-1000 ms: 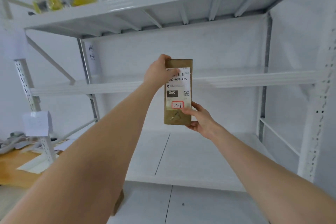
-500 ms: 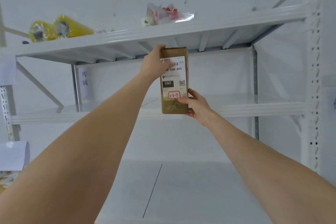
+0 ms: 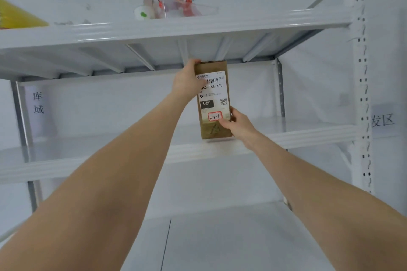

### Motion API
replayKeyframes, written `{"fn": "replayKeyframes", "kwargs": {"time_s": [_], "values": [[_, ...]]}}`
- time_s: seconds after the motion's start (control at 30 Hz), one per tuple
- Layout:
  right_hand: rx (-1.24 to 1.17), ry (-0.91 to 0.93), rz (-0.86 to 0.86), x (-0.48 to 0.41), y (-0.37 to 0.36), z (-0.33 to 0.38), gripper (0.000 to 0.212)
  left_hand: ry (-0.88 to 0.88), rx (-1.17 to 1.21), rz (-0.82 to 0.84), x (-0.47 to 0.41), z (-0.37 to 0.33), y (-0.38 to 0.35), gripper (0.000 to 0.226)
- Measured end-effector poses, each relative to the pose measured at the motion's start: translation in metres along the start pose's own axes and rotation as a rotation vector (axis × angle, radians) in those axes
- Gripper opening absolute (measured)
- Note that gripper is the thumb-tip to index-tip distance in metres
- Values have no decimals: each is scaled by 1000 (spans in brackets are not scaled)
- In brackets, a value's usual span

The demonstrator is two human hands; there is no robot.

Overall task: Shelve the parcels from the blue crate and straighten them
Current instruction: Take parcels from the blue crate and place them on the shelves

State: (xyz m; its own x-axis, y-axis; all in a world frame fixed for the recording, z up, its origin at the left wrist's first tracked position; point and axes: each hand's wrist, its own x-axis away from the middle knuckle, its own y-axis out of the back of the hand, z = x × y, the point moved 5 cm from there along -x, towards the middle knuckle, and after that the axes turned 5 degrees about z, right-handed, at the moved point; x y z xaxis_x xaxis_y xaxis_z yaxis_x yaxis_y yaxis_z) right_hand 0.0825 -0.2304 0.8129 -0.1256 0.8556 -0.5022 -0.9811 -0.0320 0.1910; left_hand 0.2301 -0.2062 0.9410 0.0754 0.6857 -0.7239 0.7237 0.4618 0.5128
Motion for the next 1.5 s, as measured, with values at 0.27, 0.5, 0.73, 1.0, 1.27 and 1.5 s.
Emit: {"fn": "replayKeyframes", "kwargs": {"time_s": [0.27,0.5,0.73,1.0,1.27,1.5], "values": [[163,-5,-15,-26,-17,-20,40,76,-54,77,-23,30,-11,60],[304,-1,-55,-30,-11,-19,43,120,6,120,-26,37,-20,67],[418,-1,-71,-26,-1,-19,42,102,-101,126,-29,27,-34,77],[523,-6,-86,-22,-7,-16,87,36,-390,77,-30,21,-29,72],[540,32,-87,-29,-29,-15,85,22,-457,106,-27,30,-11,81],[887,162,-98,-20,-40,-4,95,-29,-558,105,-24,34,-10,82]]}}
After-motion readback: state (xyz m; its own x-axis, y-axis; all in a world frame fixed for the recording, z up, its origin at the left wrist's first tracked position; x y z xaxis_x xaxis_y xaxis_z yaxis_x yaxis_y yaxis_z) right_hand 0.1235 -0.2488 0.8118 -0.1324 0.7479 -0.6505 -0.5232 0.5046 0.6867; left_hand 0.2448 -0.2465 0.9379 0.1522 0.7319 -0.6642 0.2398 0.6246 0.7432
